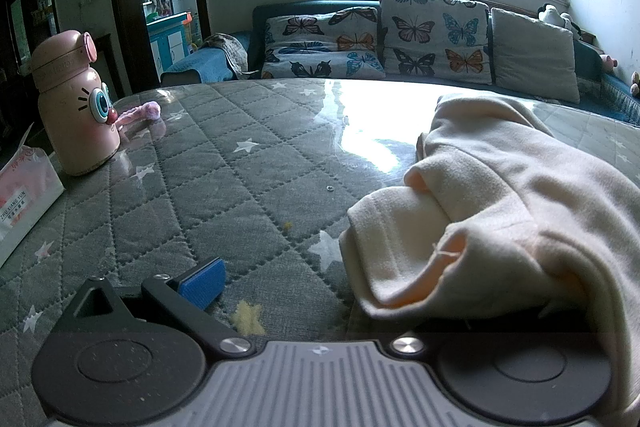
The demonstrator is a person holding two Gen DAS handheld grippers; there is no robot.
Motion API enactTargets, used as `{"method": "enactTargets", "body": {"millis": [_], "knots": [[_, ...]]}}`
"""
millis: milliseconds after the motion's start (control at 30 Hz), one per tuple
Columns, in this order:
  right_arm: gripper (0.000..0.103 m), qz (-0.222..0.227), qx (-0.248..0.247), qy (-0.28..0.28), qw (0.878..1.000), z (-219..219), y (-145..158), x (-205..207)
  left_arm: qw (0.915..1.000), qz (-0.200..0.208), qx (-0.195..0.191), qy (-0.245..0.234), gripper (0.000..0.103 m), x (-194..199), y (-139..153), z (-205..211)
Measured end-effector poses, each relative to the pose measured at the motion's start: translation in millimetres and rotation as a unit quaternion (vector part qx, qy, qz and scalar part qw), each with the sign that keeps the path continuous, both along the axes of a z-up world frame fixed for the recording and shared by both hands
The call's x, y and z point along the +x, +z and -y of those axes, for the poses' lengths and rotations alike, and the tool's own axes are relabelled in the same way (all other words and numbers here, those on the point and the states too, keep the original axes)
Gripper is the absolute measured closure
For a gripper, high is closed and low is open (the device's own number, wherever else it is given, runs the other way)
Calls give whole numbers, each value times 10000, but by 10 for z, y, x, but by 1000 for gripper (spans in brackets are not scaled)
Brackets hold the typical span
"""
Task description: Fold clothes
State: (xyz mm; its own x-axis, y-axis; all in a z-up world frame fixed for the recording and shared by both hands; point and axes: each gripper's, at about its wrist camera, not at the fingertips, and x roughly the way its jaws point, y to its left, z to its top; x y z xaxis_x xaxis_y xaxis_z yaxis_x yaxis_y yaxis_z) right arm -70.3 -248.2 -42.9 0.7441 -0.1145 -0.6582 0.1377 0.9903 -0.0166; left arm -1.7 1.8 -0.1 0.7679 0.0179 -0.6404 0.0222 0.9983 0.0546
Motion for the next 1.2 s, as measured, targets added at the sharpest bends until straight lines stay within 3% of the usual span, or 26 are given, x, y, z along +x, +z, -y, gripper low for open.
{"method": "enactTargets", "body": {"millis": [600, 767, 967, 1200], "knots": [[0, 72, -148, -51, 9999, -89, 18, -24, 9999, -147, 6, -73, 0, -3, 29, -18], [0, 165, -196, 108, 9996, -186, 72, -213, 9996, -286, 10, -8, 0, -105, 60, -39], [0, 437, -140, 205, 9987, -251, 251, -527, 9980, -546, -320, 18, 0, -339, 182, -157], [0, 1004, -281, 100, 9945, -375, 527, -1090, 9971, -554, -455, -252, 0, -826, 374, -197]]}}
